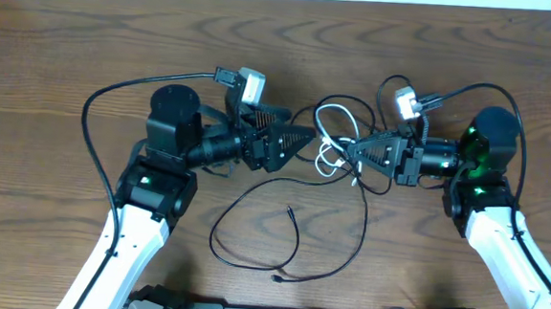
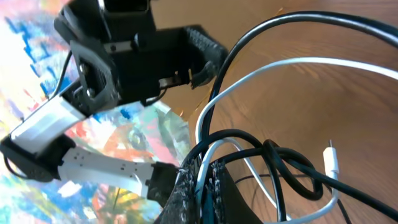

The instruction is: Untangle cables

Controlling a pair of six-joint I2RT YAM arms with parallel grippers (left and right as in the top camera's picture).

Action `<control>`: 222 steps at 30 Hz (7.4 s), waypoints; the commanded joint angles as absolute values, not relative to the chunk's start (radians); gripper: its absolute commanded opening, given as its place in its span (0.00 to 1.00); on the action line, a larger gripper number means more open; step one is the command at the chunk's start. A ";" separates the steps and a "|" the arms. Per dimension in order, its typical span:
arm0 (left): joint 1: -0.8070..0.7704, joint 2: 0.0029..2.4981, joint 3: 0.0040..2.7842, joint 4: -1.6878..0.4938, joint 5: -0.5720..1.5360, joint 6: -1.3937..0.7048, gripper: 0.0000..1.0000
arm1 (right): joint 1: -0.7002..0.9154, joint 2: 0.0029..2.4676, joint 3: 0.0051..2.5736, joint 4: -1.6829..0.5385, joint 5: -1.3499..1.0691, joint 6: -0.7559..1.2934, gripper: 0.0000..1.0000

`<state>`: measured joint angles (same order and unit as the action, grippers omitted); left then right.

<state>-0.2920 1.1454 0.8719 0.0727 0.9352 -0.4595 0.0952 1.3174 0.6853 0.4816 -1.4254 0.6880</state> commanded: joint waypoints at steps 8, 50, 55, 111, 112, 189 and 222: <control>-0.322 1.213 0.888 0.095 0.923 -0.536 0.63 | 0.184 1.314 0.692 0.474 -1.440 0.590 0.01; -0.305 1.214 0.888 0.092 0.923 -0.532 0.08 | 0.184 1.314 0.692 0.399 -1.439 0.566 0.01; -0.206 1.193 0.888 0.124 0.962 -0.558 0.08 | 0.184 1.314 0.691 0.229 -1.219 0.440 0.02; -0.371 1.147 0.888 -0.411 0.617 -0.647 0.89 | 0.186 1.313 0.692 0.053 -0.598 0.920 0.02; -0.398 1.147 0.888 -0.411 0.547 -0.672 0.90 | 0.193 1.313 0.692 0.053 -0.554 0.931 0.02; -0.746 1.384 0.888 -0.010 0.400 -0.393 0.42 | 0.082 1.313 0.692 -0.173 -0.887 0.519 0.02; -0.729 1.427 0.888 -0.030 0.070 -0.400 0.07 | 0.082 1.313 0.692 -0.180 -1.046 0.484 0.02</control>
<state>-0.7464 1.4288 0.8700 -0.0204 0.1711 -0.4133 0.0818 1.3178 0.6888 -0.1783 -1.0451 0.5285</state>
